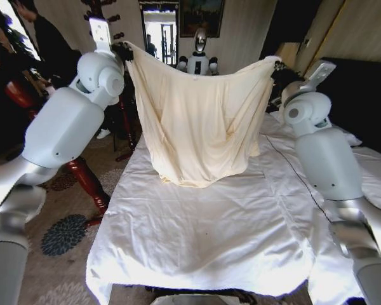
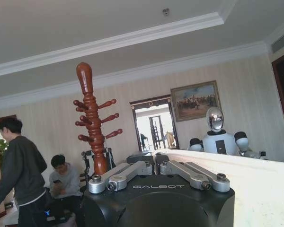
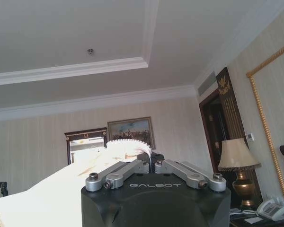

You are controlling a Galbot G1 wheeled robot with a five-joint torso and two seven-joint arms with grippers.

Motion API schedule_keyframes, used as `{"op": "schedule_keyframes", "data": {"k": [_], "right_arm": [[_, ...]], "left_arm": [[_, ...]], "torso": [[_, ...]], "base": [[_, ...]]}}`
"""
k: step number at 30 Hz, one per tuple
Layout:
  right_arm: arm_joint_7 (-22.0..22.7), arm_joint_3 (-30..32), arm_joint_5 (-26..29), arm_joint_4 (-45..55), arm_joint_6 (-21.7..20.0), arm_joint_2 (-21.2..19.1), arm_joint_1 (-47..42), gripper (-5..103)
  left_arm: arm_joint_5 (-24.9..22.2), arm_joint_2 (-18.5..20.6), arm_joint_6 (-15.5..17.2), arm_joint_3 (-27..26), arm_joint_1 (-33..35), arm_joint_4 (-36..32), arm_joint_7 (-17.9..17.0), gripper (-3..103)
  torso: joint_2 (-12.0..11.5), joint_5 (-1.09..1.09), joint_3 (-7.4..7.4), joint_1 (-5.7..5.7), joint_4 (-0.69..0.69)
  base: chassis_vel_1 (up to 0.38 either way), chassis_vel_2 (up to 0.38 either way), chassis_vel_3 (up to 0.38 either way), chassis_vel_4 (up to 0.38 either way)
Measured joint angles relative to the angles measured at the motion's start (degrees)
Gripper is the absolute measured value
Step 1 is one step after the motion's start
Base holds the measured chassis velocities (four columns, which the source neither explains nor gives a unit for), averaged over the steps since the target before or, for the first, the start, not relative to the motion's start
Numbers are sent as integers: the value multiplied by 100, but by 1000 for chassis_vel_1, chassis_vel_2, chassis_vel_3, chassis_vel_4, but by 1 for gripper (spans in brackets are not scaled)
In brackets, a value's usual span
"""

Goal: Pick up the clothes from the bed and hang them on the clothes hanger.

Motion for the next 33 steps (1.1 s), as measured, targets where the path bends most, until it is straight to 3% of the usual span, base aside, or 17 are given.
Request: {"op": "schedule_keyframes", "data": {"k": [6,9,11,15,21,23,26,27,31,33], "right_arm": [[-15,-139,-14,-129,-35,115,87,1],[-87,-485,-127,-844,24,463,507,1],[-102,-542,-163,-978,49,526,603,1],[-193,-788,-321,-1903,217,912,1336,1],[-196,-804,-299,-2208,261,959,1699,1],[-181,-804,-206,-1992,245,820,1683,1],[-2,-758,80,-1143,91,426,1271,1],[-2,-758,80,-1143,91,426,1271,1],[321,-396,600,322,-148,-185,321,1],[390,-309,720,577,-182,-304,185,1]], "left_arm": [[102,-236,-33,100,-133,218,53,2],[281,-724,-211,320,-490,980,306,2],[321,-789,-244,342,-545,1122,354,2],[828,-1254,-573,470,-1010,2256,782,2],[999,-1369,-650,427,-1249,2616,812,2],[985,-1243,-538,431,-1258,2414,727,2],[774,-739,-264,466,-995,1334,401,2],[774,-739,-264,466,-995,1334,401,2],[179,96,44,342,-598,-272,-204,2],[98,243,79,322,-586,-518,-256,2]], "torso": [[0,2,-1,-2,-5],[-1,5,1,2,-2],[-1,6,2,2,-3],[-1,1,1,2,1],[-1,2,1,2,-2],[-1,4,1,2,-3],[-1,1,-1,0,-2],[-1,1,-1,0,-2],[-1,2,0,1,-2],[-1,2,0,0,-2]], "base": [[0,0,0,0],[0,0,0,0],[0,0,0,0],[0,0,0,0],[0,0,0,0],[0,0,0,0],[0,0,0,0],[0,0,0,0],[0,0,0,0],[0,0,0,0]]}}
